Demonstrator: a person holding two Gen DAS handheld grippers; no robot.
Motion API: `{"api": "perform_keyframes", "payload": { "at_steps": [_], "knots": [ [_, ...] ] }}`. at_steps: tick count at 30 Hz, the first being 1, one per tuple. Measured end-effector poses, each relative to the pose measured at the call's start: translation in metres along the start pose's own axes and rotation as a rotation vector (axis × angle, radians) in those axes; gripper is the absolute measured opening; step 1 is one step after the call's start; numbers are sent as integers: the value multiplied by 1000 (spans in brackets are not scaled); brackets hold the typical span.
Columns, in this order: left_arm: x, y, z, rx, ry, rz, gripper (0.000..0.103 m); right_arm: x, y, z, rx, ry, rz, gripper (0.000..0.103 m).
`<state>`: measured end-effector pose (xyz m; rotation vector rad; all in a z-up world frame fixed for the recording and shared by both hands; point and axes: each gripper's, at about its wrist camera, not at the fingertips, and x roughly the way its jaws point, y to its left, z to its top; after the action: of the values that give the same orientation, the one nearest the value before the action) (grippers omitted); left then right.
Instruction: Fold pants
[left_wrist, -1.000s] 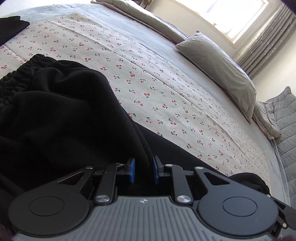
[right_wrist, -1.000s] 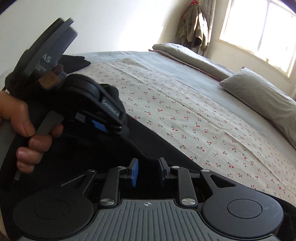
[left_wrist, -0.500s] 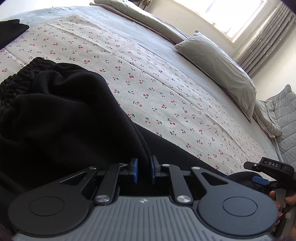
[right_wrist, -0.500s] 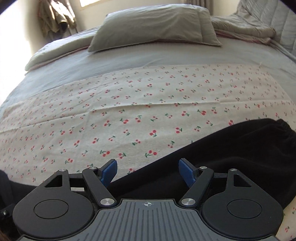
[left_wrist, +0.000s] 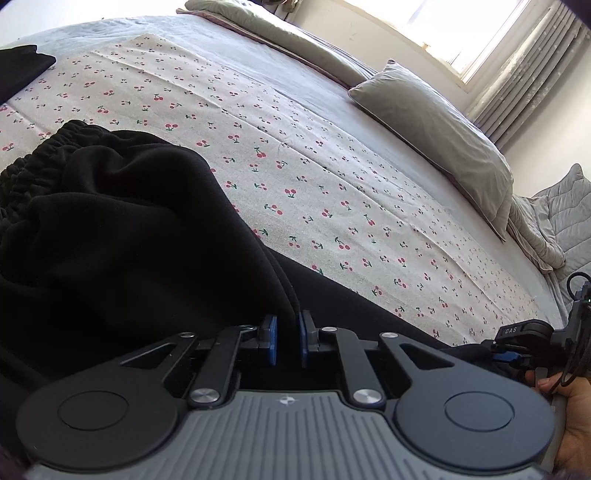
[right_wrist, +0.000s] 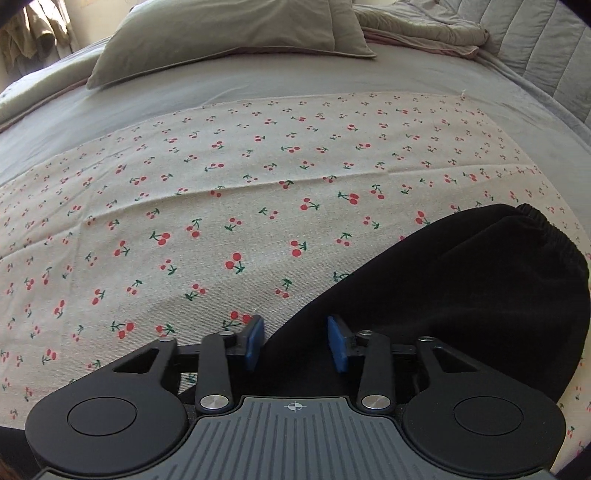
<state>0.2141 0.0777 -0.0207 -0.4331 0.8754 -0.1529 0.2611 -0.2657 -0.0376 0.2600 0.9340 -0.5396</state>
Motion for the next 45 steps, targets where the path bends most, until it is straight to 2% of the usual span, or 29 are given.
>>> {"api": "perform_keyframes", "payload": {
  "at_steps": [2,9,17,22,28,33,35,38,40,41,42,43,44,45],
  "knots": [
    [-6,-2,1,2,-16,-7,10,-10,-18,-2,46,-28,55,1],
    [-54,-13,-10,74,-115,-59,10,-97,-77,-32,96,-238,196,1],
    [-108,1,-49,177,-145,-80,10,-172,-120,-106,27,-360,293,1],
    [-122,20,-79,238,-109,-78,10,-184,-128,-154,-59,-351,302,1],
    [-120,36,-112,284,-16,-69,9,-170,-134,-192,-127,-255,281,1],
    [-110,52,-126,249,93,-72,10,-155,-138,-217,-176,-190,245,1],
    [-111,58,-128,225,109,-87,10,-151,-138,-226,-201,-171,232,2],
    [-116,61,-129,239,116,-101,15,-152,-134,-231,-238,-169,220,10],
    [-122,62,-130,277,104,-110,18,-156,-130,-230,-270,-157,218,12],
    [-126,63,-131,294,84,-111,32,-159,-129,-229,-278,-153,226,18],
    [-132,65,-131,301,56,-112,48,-163,-129,-228,-282,-151,243,31],
    [-137,66,-130,304,31,-112,55,-168,-129,-227,-284,-156,259,40],
    [-143,69,-126,304,-7,-106,67,-175,-128,-226,-286,-175,285,60],
    [-148,72,-123,299,-38,-100,75,-182,-126,-226,-292,-201,305,73]
  ]
}}
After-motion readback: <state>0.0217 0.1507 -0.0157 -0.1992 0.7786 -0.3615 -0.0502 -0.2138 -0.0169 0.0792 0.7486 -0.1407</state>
